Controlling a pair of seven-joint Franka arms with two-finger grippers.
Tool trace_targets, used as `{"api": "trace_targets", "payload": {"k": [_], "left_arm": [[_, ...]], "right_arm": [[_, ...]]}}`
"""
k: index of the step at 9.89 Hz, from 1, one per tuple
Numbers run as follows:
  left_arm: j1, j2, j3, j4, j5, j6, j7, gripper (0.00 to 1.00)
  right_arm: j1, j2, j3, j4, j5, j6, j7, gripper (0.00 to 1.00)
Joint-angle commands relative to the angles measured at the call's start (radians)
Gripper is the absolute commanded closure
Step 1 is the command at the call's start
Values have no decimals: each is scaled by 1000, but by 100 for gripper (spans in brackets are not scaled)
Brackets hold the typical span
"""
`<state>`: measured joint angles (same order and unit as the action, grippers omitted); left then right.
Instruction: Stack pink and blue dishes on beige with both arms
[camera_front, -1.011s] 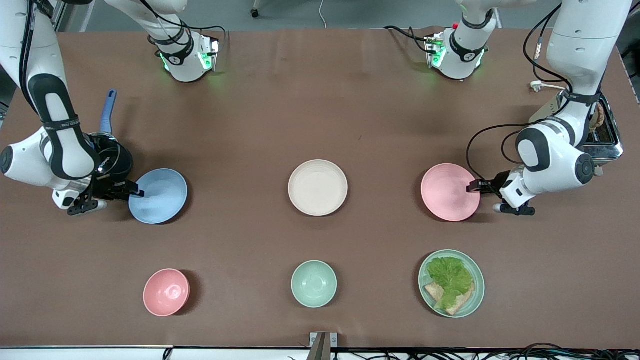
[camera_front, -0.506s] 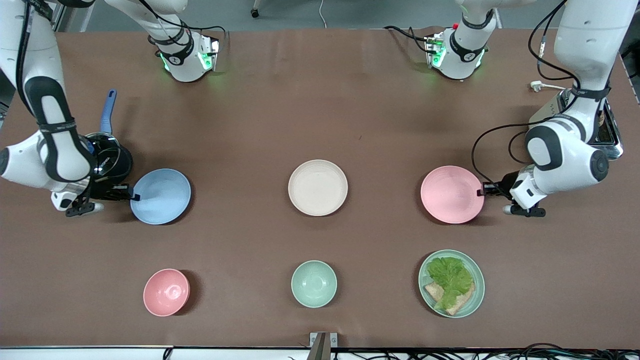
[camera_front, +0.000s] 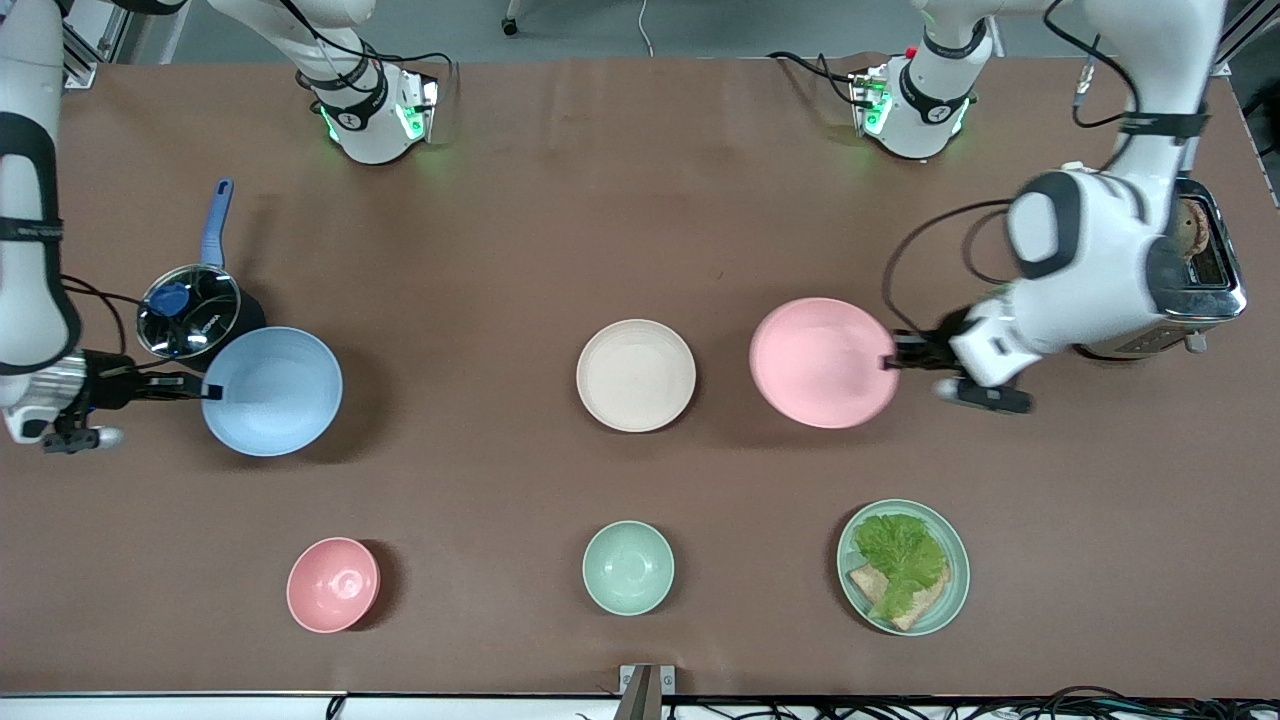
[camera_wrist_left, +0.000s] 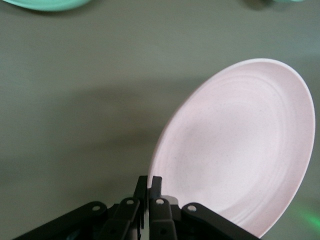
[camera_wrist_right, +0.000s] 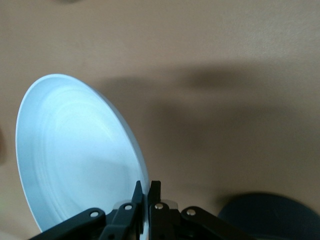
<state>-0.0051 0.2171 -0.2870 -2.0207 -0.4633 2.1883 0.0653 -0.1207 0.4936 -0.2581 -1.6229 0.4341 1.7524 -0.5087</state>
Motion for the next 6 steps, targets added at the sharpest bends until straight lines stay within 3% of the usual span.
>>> {"api": "trace_targets", "payload": {"k": [1,3,4,6], "left_arm": [[-12,144,-133,53,52,89,-181,100],[-21,268,-245,81,156,265,-336,99],[-56,342,-259,124,207,296,-399,99],[-110,462,-261,222,376,301,-600,99]], "right_arm": [[39,-9,-9,122,-38,-118,146,99],[111,-56,2,129,-82,-122,275,99],[137,-75,26,129,-104,-119,351,99],[139,-104,149,120,-155,-88,525,99]]}}
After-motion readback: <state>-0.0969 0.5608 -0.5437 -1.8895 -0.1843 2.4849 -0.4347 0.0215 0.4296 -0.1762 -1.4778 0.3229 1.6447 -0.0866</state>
